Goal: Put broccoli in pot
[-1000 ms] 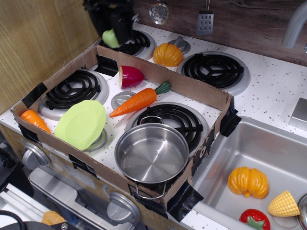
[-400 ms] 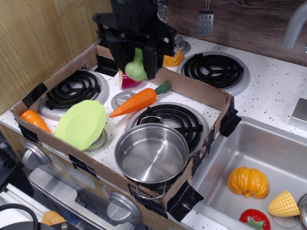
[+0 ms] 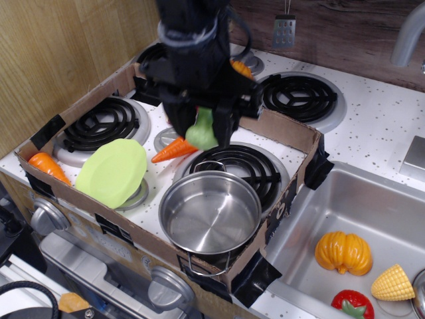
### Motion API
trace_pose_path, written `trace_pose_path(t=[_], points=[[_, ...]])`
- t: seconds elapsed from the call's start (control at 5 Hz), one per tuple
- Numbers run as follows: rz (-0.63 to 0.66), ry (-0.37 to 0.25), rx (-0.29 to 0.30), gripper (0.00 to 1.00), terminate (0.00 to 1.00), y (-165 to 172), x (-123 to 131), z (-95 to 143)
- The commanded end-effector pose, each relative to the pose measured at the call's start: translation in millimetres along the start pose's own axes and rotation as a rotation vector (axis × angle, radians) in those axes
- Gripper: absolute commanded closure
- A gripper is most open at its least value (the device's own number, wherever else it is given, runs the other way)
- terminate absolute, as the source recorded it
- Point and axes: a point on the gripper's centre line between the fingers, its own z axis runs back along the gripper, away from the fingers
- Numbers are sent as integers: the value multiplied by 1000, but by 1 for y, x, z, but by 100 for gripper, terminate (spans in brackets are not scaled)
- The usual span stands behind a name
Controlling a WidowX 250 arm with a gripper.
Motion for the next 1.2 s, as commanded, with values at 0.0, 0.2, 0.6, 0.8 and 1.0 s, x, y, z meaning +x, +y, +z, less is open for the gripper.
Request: trace_pose_path(t=[0.0, 0.2, 0.6, 0.8, 1.0], points=[[38, -31, -4, 100, 0, 9, -12, -18], [49, -45, -72, 0, 0, 6, -14, -29], [13, -28, -151, 0, 0, 6, -2, -41], [3, -13, -144, 0, 0, 4, 6, -35], [3, -13, -144, 0, 0, 4, 6, -35]])
